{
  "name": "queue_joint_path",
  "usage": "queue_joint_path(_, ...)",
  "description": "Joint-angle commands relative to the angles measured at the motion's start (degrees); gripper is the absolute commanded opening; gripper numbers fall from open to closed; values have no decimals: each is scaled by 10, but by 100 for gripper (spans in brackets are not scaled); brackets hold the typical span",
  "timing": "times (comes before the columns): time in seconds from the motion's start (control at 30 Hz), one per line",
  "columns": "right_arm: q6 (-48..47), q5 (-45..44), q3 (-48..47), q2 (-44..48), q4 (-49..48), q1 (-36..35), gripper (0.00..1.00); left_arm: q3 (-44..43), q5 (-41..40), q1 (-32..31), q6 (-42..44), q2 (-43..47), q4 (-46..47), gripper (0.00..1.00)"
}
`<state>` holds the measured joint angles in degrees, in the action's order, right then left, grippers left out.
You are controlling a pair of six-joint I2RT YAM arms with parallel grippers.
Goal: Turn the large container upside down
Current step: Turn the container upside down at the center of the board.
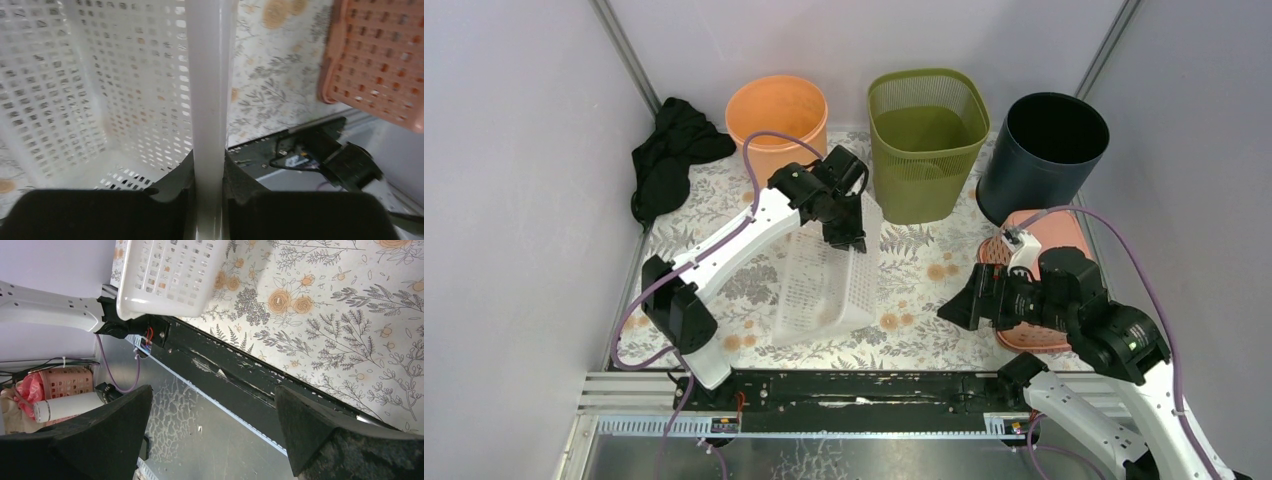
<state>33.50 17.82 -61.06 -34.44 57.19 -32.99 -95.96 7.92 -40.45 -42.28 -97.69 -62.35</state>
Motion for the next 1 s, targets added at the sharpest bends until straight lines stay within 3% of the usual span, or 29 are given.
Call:
queue_joint_path(0.0, -12, 18, -29, 9, 5, -1, 99, -20, 56, -12, -43, 29, 42, 0)
queue_joint_path(0.6, -19, 24, -45, 16, 23, -1, 99, 13, 93, -44, -145, 78, 173, 0)
queue_joint_path(0.97, -19, 17, -57, 15, 39, -1, 99, 104, 116, -60, -213, 139, 327, 0)
